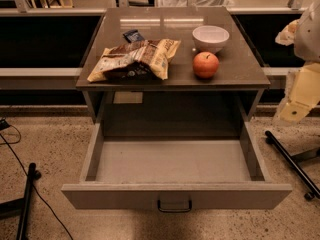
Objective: Place apple into top drawer
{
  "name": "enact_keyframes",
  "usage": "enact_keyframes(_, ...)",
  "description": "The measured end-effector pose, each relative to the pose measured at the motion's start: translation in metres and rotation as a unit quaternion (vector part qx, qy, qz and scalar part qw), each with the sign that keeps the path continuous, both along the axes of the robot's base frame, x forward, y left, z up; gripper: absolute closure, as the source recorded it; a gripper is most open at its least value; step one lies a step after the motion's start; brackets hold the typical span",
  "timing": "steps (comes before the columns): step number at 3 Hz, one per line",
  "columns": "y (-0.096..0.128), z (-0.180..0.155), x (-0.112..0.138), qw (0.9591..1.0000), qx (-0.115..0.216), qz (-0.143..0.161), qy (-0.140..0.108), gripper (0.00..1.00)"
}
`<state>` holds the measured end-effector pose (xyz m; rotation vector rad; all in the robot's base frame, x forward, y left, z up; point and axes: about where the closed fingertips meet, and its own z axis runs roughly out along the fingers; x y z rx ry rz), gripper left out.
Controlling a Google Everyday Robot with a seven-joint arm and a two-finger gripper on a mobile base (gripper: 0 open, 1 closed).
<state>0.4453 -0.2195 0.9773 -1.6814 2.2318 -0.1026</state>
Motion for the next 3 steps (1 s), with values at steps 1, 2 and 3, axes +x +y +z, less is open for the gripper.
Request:
enact_keyframes(1, -0.031, -0.005, 0.043, 0.9974, 0.05, -0.036, -0.038, 0.0)
enact_keyframes(2, -0.052, -0.042, 0.12, 0.9844, 0.143, -0.068, -0.077, 0.0)
enact_keyframes(3, -0.054, -0.115, 0.212, 0.9538, 0.259, -0.117, -0.096, 0.0)
